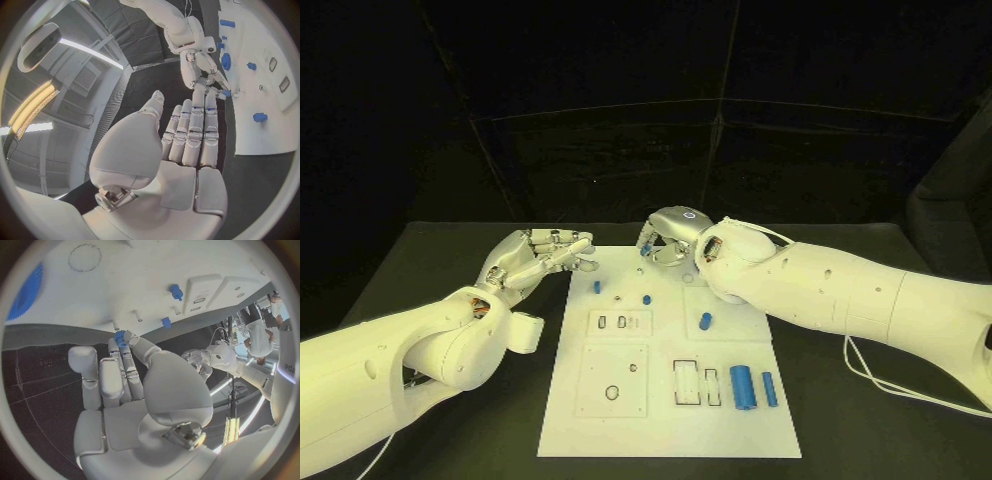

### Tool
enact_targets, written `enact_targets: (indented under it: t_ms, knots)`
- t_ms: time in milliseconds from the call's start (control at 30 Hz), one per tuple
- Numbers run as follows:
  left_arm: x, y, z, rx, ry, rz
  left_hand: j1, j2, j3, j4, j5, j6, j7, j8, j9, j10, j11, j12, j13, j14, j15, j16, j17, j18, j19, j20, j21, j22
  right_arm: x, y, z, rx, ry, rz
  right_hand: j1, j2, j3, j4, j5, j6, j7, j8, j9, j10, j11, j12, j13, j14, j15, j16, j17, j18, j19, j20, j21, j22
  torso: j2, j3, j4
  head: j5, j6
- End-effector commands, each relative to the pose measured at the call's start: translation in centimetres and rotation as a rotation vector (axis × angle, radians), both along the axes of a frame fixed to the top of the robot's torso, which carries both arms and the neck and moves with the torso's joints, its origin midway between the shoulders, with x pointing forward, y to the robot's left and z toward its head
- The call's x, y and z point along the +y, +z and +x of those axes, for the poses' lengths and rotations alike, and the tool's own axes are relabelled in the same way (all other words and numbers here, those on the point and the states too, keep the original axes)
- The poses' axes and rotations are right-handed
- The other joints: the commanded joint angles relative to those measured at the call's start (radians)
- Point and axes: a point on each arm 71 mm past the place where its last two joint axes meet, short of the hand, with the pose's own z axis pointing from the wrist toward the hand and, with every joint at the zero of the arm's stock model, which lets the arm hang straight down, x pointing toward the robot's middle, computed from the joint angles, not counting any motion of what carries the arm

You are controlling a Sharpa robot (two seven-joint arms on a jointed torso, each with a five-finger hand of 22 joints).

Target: Assemble the parts on the task board

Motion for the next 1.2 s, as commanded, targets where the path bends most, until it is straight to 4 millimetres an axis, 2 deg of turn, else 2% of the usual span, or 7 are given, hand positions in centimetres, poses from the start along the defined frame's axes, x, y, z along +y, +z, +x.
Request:
enact_targets:
  t_ms: [33, 300, 467, 900, 1200]
  knots:
    - [-0.19, 0.25, -0.08, -0.009, -0.015, -0.004, 0.001, 0.01, -0.002, -0.006, -0.003, 0.0, 0.005, -0.003, -0.001, 0.002, 0.008, -0.007, -0.002, -0.005, 0.006, -0.005, 0.001, 0.014, 0.004, 0.006, -0.007, -0.001, 0.15, -0.04, 0.18, 0.022, -0.003, -0.011, -0.001, -0.009, 0.008, 0.001, 0.001, -0.007, 0.002, -0.003, -0.001, -0.007, -0.002, 0.002, -0.001, 0.025, 0.003, 0.005, 0.001, -0.01, -0.002, 0.008, 0.007, 0.001, 0.006, -0.0008, 0.004, -0.001, 0.0]
    - [-0.13, 0.35, -0.08, -0.01, -0.016, -0.004, 0.001, 0.01, -0.002, -0.006, -0.003, 0.0, 0.005, -0.003, -0.001, 0.002, 0.008, -0.007, -0.002, -0.005, 0.006, -0.005, 0.001, 0.014, 0.004, 0.006, -0.007, -0.001, 0.16, -0.19, 0.36, 0.026, -0.016, -0.034, -0.003, -0.011, 0.009, 0.002, 0.0, -0.008, 0.002, -0.002, -0.001, -0.008, -0.002, 0.002, -0.001, 0.025, 0.004, 0.006, 0.001, -0.01, -0.003, 0.009, 0.007, 0.002, 0.009, -0.0004, 0.0073, -0.002, -0.002]
    - [-0.12, 0.38, -0.08, -0.01, -0.017, -0.004, 0.001, 0.01, -0.002, -0.006, -0.003, 0.0, 0.005, -0.003, -0.001, 0.002, 0.008, -0.007, -0.002, -0.005, 0.006, -0.005, 0.001, 0.014, 0.004, 0.006, -0.007, -0.001, 0.18, -0.11, 0.4, 0.004, -0.03, -0.045, -0.004, -0.012, 0.01, 0.004, -0.001, -0.008, 0.002, -0.002, 0.0, -0.009, -0.002, 0.002, -0.001, 0.025, 0.004, 0.006, 0.001, -0.01, -0.004, 0.009, 0.007, 0.001, 0.009, 0.0005, 0.0056, -0.001, -0.002]
    - [-0.06, 0.39, -0.05, -0.01, -0.018, -0.004, 0.002, 0.011, -0.001, -0.009, -0.003, 0.0, 0.005, -0.004, -0.001, 0.002, 0.008, -0.008, -0.001, -0.004, 0.006, -0.007, 0.002, 0.014, 0.004, 0.006, -0.008, -0.002, 0.27, -0.18, 0.4, -0.003, -0.053, -0.079, -0.013, -0.023, 0.014, 0.014, -0.007, -0.015, 0.003, -0.002, -0.001, -0.018, 0.0, 0.002, -0.001, 0.025, 0.006, 0.011, 0.005, -0.01, -0.006, 0.012, 0.011, 0.004, 0.012, 0.0012, 0.0074, 0.0, -0.002]
    - [0.06, 0.37, 0.0, -0.008, -0.016, -0.002, 0.002, 0.011, -0.001, -0.009, -0.003, 0.0, 0.006, -0.005, -0.001, 0.002, 0.008, -0.009, -0.001, -0.004, 0.006, -0.008, 0.002, 0.014, 0.005, 0.006, -0.008, -0.002, 0.19, -0.22, 0.33, -0.001, -0.054, -0.094, -0.015, -0.027, 0.015, 0.017, -0.009, -0.016, 0.003, -0.002, 0.0, -0.019, 0.0, 0.002, -0.001, 0.024, 0.006, 0.012, 0.006, -0.01, -0.005, 0.012, 0.013, 0.007, 0.014, 0.002, 0.0063, 0.0, -0.003]
